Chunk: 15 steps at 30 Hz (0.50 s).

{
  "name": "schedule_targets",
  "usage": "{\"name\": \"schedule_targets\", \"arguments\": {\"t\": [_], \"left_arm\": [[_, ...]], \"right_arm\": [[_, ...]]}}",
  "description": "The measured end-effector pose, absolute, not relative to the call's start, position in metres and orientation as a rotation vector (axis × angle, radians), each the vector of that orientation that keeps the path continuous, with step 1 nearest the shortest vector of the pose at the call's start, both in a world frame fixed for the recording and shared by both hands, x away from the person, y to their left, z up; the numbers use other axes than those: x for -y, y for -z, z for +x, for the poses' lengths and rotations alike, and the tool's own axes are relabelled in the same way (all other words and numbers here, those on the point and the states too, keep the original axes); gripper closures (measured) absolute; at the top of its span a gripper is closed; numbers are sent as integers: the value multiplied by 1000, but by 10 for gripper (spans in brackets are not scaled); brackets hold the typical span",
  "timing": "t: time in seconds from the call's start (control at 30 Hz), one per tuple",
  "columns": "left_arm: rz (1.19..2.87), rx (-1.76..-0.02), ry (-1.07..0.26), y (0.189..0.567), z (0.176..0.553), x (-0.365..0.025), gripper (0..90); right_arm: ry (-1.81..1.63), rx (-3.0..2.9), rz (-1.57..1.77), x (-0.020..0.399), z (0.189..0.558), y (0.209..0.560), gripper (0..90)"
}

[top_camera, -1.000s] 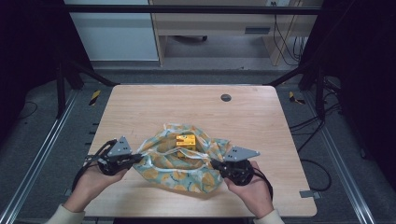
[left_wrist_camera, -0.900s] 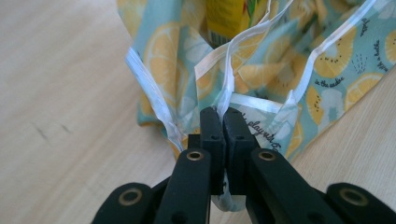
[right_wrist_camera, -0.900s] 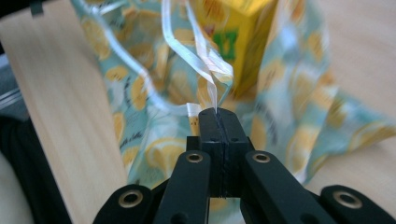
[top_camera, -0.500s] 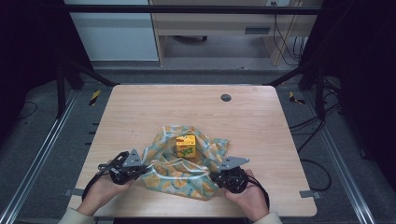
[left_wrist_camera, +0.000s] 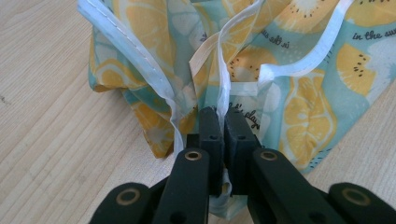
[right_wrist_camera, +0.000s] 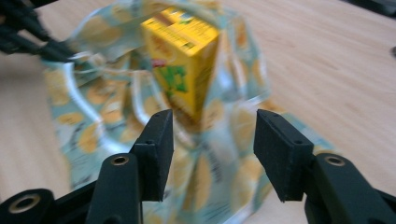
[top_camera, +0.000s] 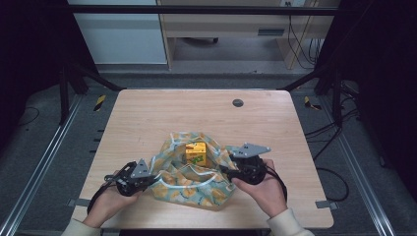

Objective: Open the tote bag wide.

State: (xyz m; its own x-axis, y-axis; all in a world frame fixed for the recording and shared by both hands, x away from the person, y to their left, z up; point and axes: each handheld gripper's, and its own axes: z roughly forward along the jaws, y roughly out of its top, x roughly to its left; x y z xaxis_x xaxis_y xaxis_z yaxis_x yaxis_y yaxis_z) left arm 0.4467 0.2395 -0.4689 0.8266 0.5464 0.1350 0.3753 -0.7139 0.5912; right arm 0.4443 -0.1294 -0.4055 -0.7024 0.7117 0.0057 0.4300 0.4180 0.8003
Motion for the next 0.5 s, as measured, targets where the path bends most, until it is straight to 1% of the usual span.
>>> {"name": "schedule_targets", "arguments": {"t": [0.07,0.13,0.27,0.3,0.33,0.37,0.4,0.43,0.47,0.5], "left_arm": [[2443,-678,-410,469,446,-240,874],[2443,-680,-413,469,447,-240,874],[2435,-689,-417,470,447,-241,875],[2441,-685,-417,470,447,-242,876],[2440,-686,-417,470,446,-242,876],[2439,-685,-417,470,446,-242,877],[2439,-685,-420,469,446,-242,877],[2438,-685,-422,469,446,-242,877],[2439,-685,-423,469,447,-242,877],[2436,-686,-428,470,447,-242,877]], "right_arm": [[-1141,-2333,1001,128,458,402,455],[-1125,-2342,1006,126,463,403,440],[-1080,-2399,1018,115,479,414,405],[-1029,-2431,1026,111,484,422,414],[-1029,-2431,1026,111,484,422,414],[-1017,-2442,1026,110,487,424,442],[-993,-2447,1042,108,492,427,555],[-997,-2451,1042,108,495,428,634],[-997,-2451,1042,108,495,428,634],[-999,-2455,1038,108,497,428,715]]}}
